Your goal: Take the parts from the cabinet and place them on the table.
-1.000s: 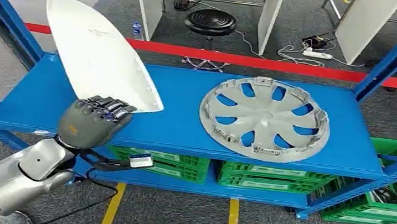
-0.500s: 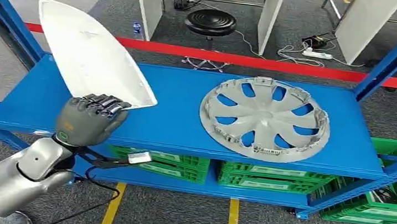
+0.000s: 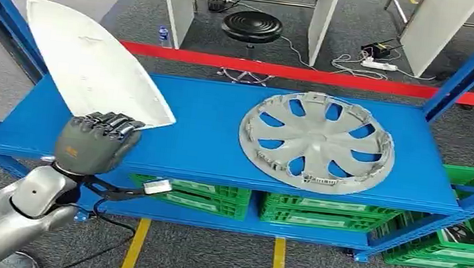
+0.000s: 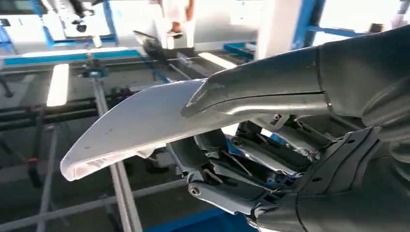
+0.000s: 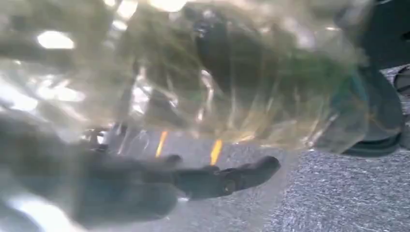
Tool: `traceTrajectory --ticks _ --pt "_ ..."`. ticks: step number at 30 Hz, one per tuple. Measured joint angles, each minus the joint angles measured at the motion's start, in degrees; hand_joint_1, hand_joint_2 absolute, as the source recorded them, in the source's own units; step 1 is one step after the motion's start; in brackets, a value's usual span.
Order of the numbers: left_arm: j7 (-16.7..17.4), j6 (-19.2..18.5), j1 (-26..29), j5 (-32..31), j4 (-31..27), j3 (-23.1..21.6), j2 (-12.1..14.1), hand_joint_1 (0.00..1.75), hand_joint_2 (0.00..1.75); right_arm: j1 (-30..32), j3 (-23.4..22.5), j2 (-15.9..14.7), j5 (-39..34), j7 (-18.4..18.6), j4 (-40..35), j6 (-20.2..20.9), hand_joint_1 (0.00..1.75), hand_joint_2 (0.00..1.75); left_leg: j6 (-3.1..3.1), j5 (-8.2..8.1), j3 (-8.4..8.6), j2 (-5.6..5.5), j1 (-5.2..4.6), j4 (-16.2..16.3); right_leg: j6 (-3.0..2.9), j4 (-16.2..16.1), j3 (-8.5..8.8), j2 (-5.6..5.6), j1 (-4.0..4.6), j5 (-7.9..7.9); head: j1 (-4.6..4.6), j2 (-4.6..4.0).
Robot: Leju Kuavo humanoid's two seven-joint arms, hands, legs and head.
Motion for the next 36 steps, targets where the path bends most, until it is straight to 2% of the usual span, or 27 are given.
traceTrajectory --ticks 2,4,5,6,7,9,10,11,12,13,14,15,16,19,20,21,22,24,25,26,27,29,30,31,34,35,36 --pt "0.5 -0.5 0.3 0.0 -0.3 0.6 0.4 1.75 1.75 -0.1 -0.1 0.1 0.0 0.0 0.0 -0.1 0.0 0.0 0.15 0.02 -0.11 0.0 -0.09 0.1 0.17 0.0 -0.05 0.0 -0.09 0.1 0.0 0.0" --pt "0.6 -0.6 0.4 0.0 -0.5 1.2 0.7 1.75 1.75 -0.2 -0.1 0.2 0.0 0.0 0.0 -0.3 0.0 0.0 0.59 0.3 -0.22 0.0 -0.11 -0.2 0.6 -0.3 -0.04 -0.01 -0.12 0.37 -0.04 0.0" --pt "0.7 -0.6 0.4 0.0 -0.8 1.4 0.8 1.75 1.75 -0.3 -0.1 0.2 0.0 0.0 0.0 -0.4 0.0 0.0 1.25 0.93 0.06 0.1 0.48 -1.2 0.77 0.0 -0.41 0.0 -0.05 -0.11 0.0 0.0" --pt "0.7 -0.5 0.3 0.0 -0.9 1.4 0.8 1.75 1.75 -0.4 -0.1 0.2 0.0 0.0 0.0 -0.4 0.0 0.0 1.51 1.09 0.08 0.19 0.43 -1.3 0.8 1.1 -1.13 0.19 -0.03 -1.21 0.09 -0.02" --pt "0.7 -0.6 0.3 -0.1 -1.0 1.5 0.8 1.75 1.75 -0.4 -0.1 0.2 0.0 0.0 0.0 -0.5 0.0 0.0 1.9 1.51 -0.14 0.26 0.45 -1.3 0.78 4.3 -2.61 0.27 -0.06 -3.33 0.24 0.0" --pt "0.9 -0.9 0.8 -0.2 -1.0 1.5 0.8 1.75 1.75 -0.4 -0.1 0.2 0.1 0.0 0.0 -0.8 0.0 0.0 1.89 1.55 -0.46 0.27 0.39 -1.2 0.97 13.8 -6.87 0.34 -0.13 -7.76 0.26 0.0" --pt "0.9 -0.9 1.1 -0.4 -1.0 1.6 0.9 1.75 1.75 -0.3 -0.1 0.2 0.1 0.0 0.0 -0.8 0.0 0.0 1.88 1.56 -0.6 0.27 0.38 -1.1 1.04 16.7 -8.24 0.35 -0.11 -8.4 0.3 0.0" --pt "0.9 -0.9 1.4 -0.3 -1.0 1.7 0.9 1.75 1.75 -0.2 -0.1 0.2 0.0 0.0 0.0 -0.8 0.0 0.0 1.87 1.56 -0.65 0.27 0.38 -1.0 1.04 17.0 -8.43 0.34 -0.12 -7.48 0.26 0.0" --pt "0.9 -0.9 1.6 -0.4 -1.0 1.7 0.9 1.75 1.75 -0.1 -0.2 0.2 -0.1 0.0 0.0 -0.8 0.0 0.0 1.86 1.54 -0.66 0.27 0.39 -0.9 1.04 15.1 -7.5 0.32 -0.14 -5.45 0.31 0.0" --pt "0.9 -0.9 1.6 -0.5 -1.0 1.8 1.0 1.75 1.75 0.0 -0.4 0.2 -0.1 0.0 0.0 -0.8 0.0 0.0 1.77 1.48 -0.65 0.27 0.39 -0.8 0.96 11.3 -5.71 0.3 -0.14 -2.76 0.28 0.0" --pt "1.0 -0.9 1.6 -0.5 -1.0 2.0 1.1 1.75 1.75 0.1 -0.6 0.2 -0.1 0.0 0.0 -0.8 0.0 0.0 1.55 1.33 -0.65 0.27 0.4 -0.6 0.75 5.8 -3.17 0.23 -0.14 0.16 0.33 0.0" --pt "1.0 -0.9 1.7 -0.5 -1.0 2.2 1.2 1.75 1.75 0.1 -0.8 0.2 -0.1 0.0 0.0 -0.8 0.0 0.0 1.22 1.13 -0.8 0.27 0.39 -0.3 0.48 2.2 -1.57 -0.09 -0.09 0.42 0.28 0.0" --pt "1.1 -0.9 1.6 -0.5 -1.0 2.5 1.3 1.75 1.75 0.1 -1.0 0.2 -0.1 0.0 0.0 -0.8 0.0 0.0 0.91 1.12 -1.29 0.26 0.01 0.0 0.36 1.8 -0.66 -0.09 0.16 0.68 0.28 0.0" --pt "1.3 -0.9 1.6 -0.6 -1.0 2.7 1.5 1.75 1.75 0.2 -1.3 0.2 -0.1 -0.3 0.1 -0.8 0.0 0.0 -0.05 1.78 -1.7 0.3 0.21 0.2 0.06 1.5 -1.28 0.31 0.19 0.73 0.24 0.0" --pt "1.3 -0.9 1.6 -0.6 -1.0 2.8 1.6 1.75 1.75 0.3 -1.4 0.3 0.0 -0.3 0.1 -0.8 0.0 0.0 -0.28 1.64 -2.06 0.26 -0.07 0.5 -0.1 0.4 -1.29 0.41 -0.44 0.82 0.33 0.0" --pt "1.3 -0.9 1.5 -0.5 -1.0 2.8 1.7 1.75 1.75 0.2 -1.5 0.3 0.0 -0.3 0.1 -0.8 0.0 0.0 -0.91 0.0 -2.58 -0.16 0.12 1.3 -0.72 0.5 -1.61 0.45 -0.52 1.22 0.06 0.0" --pt "1.4 -1.0 1.4 -0.5 -1.0 2.8 1.9 1.75 1.75 0.2 -1.5 0.3 0.1 -0.3 0.1 -0.8 0.0 0.0 -1.45 -2.68 -3.51 -0.26 0.41 3.9 -1.25 0.5 -2.11 0.44 -0.55 1.57 -0.18 0.0" --pt "1.4 -1.1 1.4 -0.5 -1.0 2.7 2.0 1.75 1.75 0.3 -1.5 0.3 0.3 -0.3 0.1 -0.7 0.0 0.0 -2.22 -7.57 -6.1 -0.29 1.14 11.8 -1.59 0.5 -3.12 0.44 -0.49 2.16 -0.31 0.0" --pt "1.4 -1.2 1.5 -0.4 -1.0 2.7 2.0 1.75 1.75 0.3 -1.5 0.3 0.3 -0.3 0.1 -0.7 0.0 0.0 -2.5 -9.0 -7.08 -0.29 1.43 15.3 -1.56 0.6 -3.67 0.44 -0.49 2.54 -0.31 0.0" --pt "1.4 -1.5 1.5 -0.3 -0.9 2.6 2.0 1.75 1.75 0.3 -1.5 0.3 0.4 -0.3 0.1 -0.7 0.0 0.0 -2.67 -8.77 -7.01 -0.29 1.68 16.3 -1.48 0.6 -4.22 0.46 -0.5 2.89 -0.33 0.0" --pt "1.4 -1.5 1.5 -0.1 -0.9 2.6 2.0 1.75 1.75 0.3 -1.5 0.3 0.6 -0.3 0.1 -0.5 0.0 0.0 -2.8 -7.11 -5.85 -0.29 1.92 15.1 -1.34 0.8 -4.81 0.51 -0.52 3.3 -0.39 0.0" --pt "1.4 -1.5 1.3 0.1 -0.9 2.7 2.0 1.75 1.75 0.3 -1.5 0.3 1.0 -0.3 0.1 -0.4 0.0 0.0 -2.79 -2.41 -0.95 -0.31 2.2 7.4 -0.92 1.0 -5.76 0.64 -0.59 4.07 -0.39 0.0" --pt "1.4 -1.5 1.2 0.2 -0.9 2.7 2.0 1.75 1.75 0.2 -1.5 0.3 1.0 -0.3 0.1 -0.3 0.0 0.0 -2.7 -1.31 2.02 -0.54 2.29 2.8 -0.64 1.0 -5.97 0.71 -0.6 4.45 -0.41 0.0" --pt "1.4 -1.5 1.1 0.2 -0.9 2.6 2.0 1.75 1.75 0.2 -1.6 0.3 1.1 -0.3 0.1 -0.3 0.0 0.0 -2.49 -2.67 3.96 -1.12 2.1 -0.5 -0.2 1.0 -6.31 0.8 -0.47 4.9 -0.35 0.0" --pt "1.4 -1.6 1.2 0.2 -0.9 2.7 2.1 1.75 1.75 0.3 -1.6 0.3 1.2 -0.3 0.2 0.0 0.0 0.0 -1.62 -2.14 3.08 -1.1 1.58 -0.9 0.89 0.4 -6.57 0.84 -0.69 6.64 -0.28 0.0" --pt "1.4 -1.6 1.2 0.3 -0.9 2.7 2.1 1.75 1.75 0.3 -1.6 0.3 1.2 -0.3 0.2 0.2 0.0 0.0 -1.08 -1.53 2.77 -1.02 1.5 -1.1 1.29 0.0 -6.6 0.9 -0.64 7.3 -0.35 0.0" --pt "1.4 -1.6 1.0 0.4 -0.9 2.7 2.1 1.75 1.75 0.4 -1.6 0.3 1.2 -0.4 0.2 0.4 0.0 0.0 -0.35 -0.45 2.23 -0.58 1.95 -1.6 1.54 0.2 -7.04 0.88 -0.87 6.58 -0.26 0.0"
